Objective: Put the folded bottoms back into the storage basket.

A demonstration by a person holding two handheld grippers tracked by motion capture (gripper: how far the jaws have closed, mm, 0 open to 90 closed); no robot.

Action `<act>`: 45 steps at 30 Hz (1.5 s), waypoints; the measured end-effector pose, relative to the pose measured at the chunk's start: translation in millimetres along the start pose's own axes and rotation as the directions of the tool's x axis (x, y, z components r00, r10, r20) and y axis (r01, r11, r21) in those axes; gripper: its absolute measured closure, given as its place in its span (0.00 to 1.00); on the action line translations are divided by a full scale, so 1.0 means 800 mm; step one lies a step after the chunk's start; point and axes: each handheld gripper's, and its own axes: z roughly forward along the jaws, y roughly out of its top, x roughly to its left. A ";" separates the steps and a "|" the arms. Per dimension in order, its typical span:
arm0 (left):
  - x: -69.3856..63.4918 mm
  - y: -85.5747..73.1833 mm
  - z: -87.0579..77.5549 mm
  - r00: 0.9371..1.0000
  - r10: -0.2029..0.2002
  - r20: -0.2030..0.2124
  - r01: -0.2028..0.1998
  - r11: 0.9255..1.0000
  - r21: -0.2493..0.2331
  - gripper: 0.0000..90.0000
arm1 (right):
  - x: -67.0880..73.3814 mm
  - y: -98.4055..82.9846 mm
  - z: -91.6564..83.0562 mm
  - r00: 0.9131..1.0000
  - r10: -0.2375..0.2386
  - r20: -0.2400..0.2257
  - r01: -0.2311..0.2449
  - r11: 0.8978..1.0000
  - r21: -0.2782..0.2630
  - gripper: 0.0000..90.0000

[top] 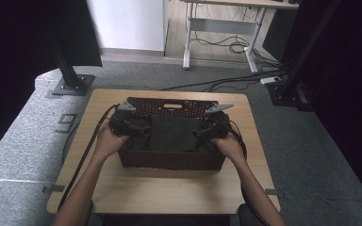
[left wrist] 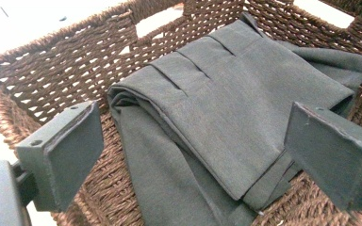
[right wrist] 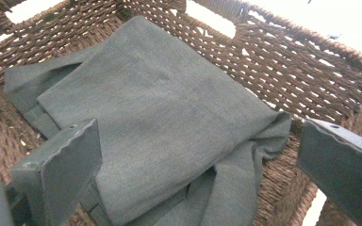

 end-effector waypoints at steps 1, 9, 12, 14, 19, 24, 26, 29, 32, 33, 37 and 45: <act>0.000 -0.001 -0.002 1.000 0.000 -0.001 0.000 1.000 -0.004 0.06 | 0.000 -0.001 -0.002 1.000 0.003 0.000 -0.003 1.000 -0.001 0.01; -0.003 -0.011 -0.014 1.000 0.007 -0.004 -0.007 1.000 -0.018 0.05 | -0.002 -0.009 -0.021 1.000 0.000 0.009 0.000 1.000 -0.022 0.00; -0.002 -0.015 -0.020 1.000 0.011 -0.012 -0.012 1.000 -0.021 0.04 | -0.004 -0.014 -0.029 1.000 -0.001 0.013 0.001 1.000 -0.026 0.00; -0.002 -0.019 -0.023 1.000 0.008 -0.011 -0.008 1.000 -0.024 0.04 | -0.005 -0.017 -0.034 1.000 0.003 0.015 -0.002 0.999 -0.032 0.00; -0.001 -0.028 -0.031 1.000 0.009 -0.012 -0.009 1.000 -0.027 0.03 | -0.007 -0.026 -0.045 1.000 0.008 0.021 -0.007 0.999 -0.041 0.00; 0.000 -0.037 -0.040 1.000 0.005 -0.020 -0.005 0.999 -0.034 0.01 | -0.007 -0.036 -0.057 1.000 0.006 0.027 -0.005 0.999 -0.047 0.00; 0.000 -0.040 -0.045 1.000 0.004 -0.019 -0.004 0.999 -0.036 0.01 | -0.006 -0.039 -0.062 1.000 0.002 0.027 -0.001 0.999 -0.051 0.00; -0.001 -0.047 -0.051 1.000 0.003 -0.015 -0.004 0.999 -0.044 0.01 | -0.003 -0.046 -0.069 1.000 -0.002 0.023 0.003 0.998 -0.055 0.00; -0.003 -0.054 -0.058 1.000 -0.002 -0.011 0.002 0.998 -0.055 0.00 | 0.000 -0.054 -0.074 1.000 -0.009 0.019 0.010 0.998 -0.057 0.00; -0.003 -0.057 -0.060 1.000 -0.004 -0.010 0.004 0.998 -0.058 0.00 | 0.001 -0.056 -0.076 1.000 -0.007 0.016 0.008 0.998 -0.058 0.00; -0.003 -0.069 -0.068 1.000 -0.006 -0.013 0.005 0.998 -0.059 0.00 | 0.005 -0.068 -0.082 1.000 -0.016 0.017 0.017 0.998 -0.054 0.00; -0.002 -0.092 -0.084 1.000 -0.016 -0.021 0.015 0.998 -0.063 0.00 | 0.006 -0.090 -0.097 1.000 -0.009 0.019 0.010 0.998 -0.065 0.00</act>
